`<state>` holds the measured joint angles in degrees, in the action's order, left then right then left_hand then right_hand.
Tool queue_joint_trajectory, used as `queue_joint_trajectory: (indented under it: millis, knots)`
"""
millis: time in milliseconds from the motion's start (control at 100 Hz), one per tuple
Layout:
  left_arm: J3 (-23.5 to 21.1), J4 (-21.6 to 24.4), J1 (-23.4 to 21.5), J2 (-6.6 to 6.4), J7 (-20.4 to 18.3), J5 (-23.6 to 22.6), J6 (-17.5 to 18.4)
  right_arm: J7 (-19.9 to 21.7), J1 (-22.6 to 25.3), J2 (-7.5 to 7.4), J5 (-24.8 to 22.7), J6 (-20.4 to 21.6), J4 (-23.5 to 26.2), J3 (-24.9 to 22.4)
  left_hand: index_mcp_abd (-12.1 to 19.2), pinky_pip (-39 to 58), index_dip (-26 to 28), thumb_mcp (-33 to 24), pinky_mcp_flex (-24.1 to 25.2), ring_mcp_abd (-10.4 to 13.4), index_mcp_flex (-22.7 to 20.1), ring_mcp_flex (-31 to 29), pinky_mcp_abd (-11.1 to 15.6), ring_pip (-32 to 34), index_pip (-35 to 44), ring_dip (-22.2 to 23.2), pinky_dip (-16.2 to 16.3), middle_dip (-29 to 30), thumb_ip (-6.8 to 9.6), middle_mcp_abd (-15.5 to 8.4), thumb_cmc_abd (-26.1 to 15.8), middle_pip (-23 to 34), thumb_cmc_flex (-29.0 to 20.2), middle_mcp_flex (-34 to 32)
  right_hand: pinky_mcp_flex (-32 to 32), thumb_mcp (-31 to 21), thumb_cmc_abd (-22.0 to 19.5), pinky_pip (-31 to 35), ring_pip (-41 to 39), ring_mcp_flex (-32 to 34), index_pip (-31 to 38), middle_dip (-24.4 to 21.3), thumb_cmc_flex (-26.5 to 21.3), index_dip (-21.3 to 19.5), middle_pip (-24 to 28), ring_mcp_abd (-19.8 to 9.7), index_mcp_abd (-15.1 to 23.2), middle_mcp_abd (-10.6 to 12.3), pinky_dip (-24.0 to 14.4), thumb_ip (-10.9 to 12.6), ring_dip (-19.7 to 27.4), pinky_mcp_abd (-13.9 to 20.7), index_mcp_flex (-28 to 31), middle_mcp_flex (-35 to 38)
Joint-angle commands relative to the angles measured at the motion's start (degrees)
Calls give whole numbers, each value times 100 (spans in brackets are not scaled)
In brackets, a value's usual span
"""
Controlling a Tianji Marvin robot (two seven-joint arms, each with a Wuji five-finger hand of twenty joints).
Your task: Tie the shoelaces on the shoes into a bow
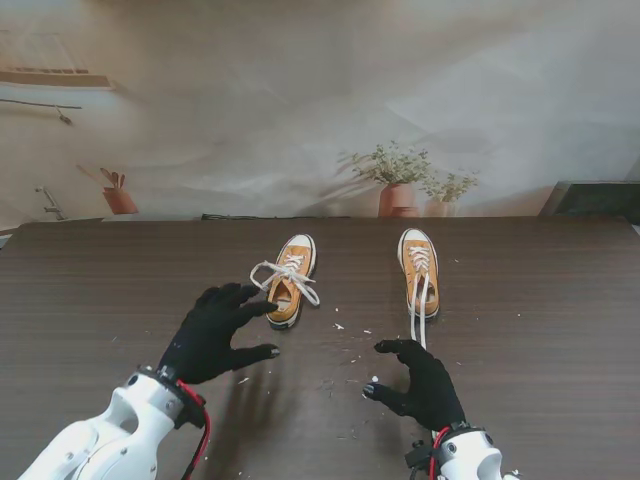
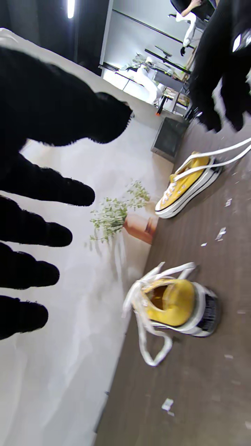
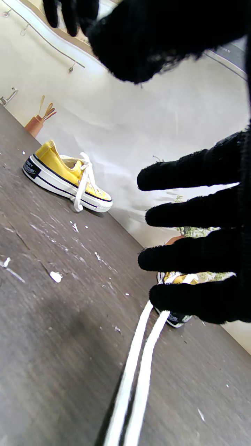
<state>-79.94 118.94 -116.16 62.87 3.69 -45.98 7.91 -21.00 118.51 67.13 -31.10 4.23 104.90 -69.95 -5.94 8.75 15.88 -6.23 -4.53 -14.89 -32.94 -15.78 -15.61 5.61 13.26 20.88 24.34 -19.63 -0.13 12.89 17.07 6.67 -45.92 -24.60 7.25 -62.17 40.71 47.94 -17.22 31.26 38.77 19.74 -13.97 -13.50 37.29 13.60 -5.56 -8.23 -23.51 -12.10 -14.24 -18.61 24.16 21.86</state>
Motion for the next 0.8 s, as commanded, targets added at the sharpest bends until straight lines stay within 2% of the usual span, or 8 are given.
queue_joint_trajectory:
  millis: [0, 120, 270, 410, 520, 640, 790]
  knots:
    - [-32, 2, -334, -24, -94, 61, 68, 75, 11, -44, -68, 33, 20, -8, -53, 42, 122, 183, -121, -76, -179, -244, -102, 11, 8, 139, 113, -148, 88, 80, -262, 104, -144, -135, -78, 186, -38, -82, -4, -39, -63, -87, -81, 32, -79, -51, 105, -9, 73, 120, 19, 244, 50, 97]
    - [-152, -111, -751, 19, 170, 226, 407, 98, 36, -71, -217, 76, 55, -20, -88, 84, 127, 260, -237, -87, -276, -379, -133, 42, -1, 172, 144, -152, 101, 109, -350, 247, -208, -214, -95, 203, -56, -119, 14, -63, -72, -92, -96, 30, -91, -64, 121, 4, 93, 121, 25, 276, 43, 91]
    - [-215, -423, -1000, 66, 576, 134, 536, 13, 72, -96, -495, 124, 63, -17, -110, 14, 129, 320, -131, -72, -344, -399, -96, 56, -17, 187, 122, -137, 124, 125, -430, 372, -270, -234, -91, 207, -49, -136, 22, -58, -72, -94, -121, 22, -96, -68, 129, 6, 105, 128, 28, 290, 59, 113]
    - [-226, -851, -905, 148, 1023, 309, 749, 39, 96, -139, -756, 189, 94, -85, -202, 10, 145, 318, -217, -126, -541, -492, -170, 108, 21, 204, 102, -116, 162, 209, -506, 467, -395, -351, -71, 219, -75, -136, 30, -43, -83, -97, -124, 18, -106, -84, 163, 19, 110, 130, 30, 297, 48, 128]
    - [-324, -1092, -807, 170, 1246, 214, 921, 12, 58, -154, -936, 136, 144, -143, -174, 6, 141, 329, -238, -92, -584, -492, -162, 151, 12, 224, 92, -117, 178, 182, -502, 529, -435, -352, -59, 212, -42, -137, 33, -22, -82, -99, -162, 11, -111, -70, 163, 20, 114, 135, 31, 294, 61, 144]
    - [-500, -1108, -884, 138, 1145, 0, 849, 170, -82, -213, -1249, 137, 254, -288, -131, -8, 147, 354, -221, -53, -562, -436, -142, 151, 11, 215, 80, -98, 181, 133, -518, 545, -412, -312, 3, 206, -33, -128, 23, 45, -83, -97, -166, 5, -104, -91, 189, 38, 120, 137, 28, 300, 64, 203]
    - [-466, -1235, -810, 215, 1398, 265, 792, 447, -501, -279, -1552, 138, 287, -459, -194, 24, 172, 328, -308, -101, -682, -508, -179, 253, 75, 238, 84, -107, 203, 200, -458, 628, -506, -411, 78, 171, 7, -107, 9, 115, -59, -93, -167, -12, -95, -109, 232, 82, 133, 140, 25, 309, 92, 297]
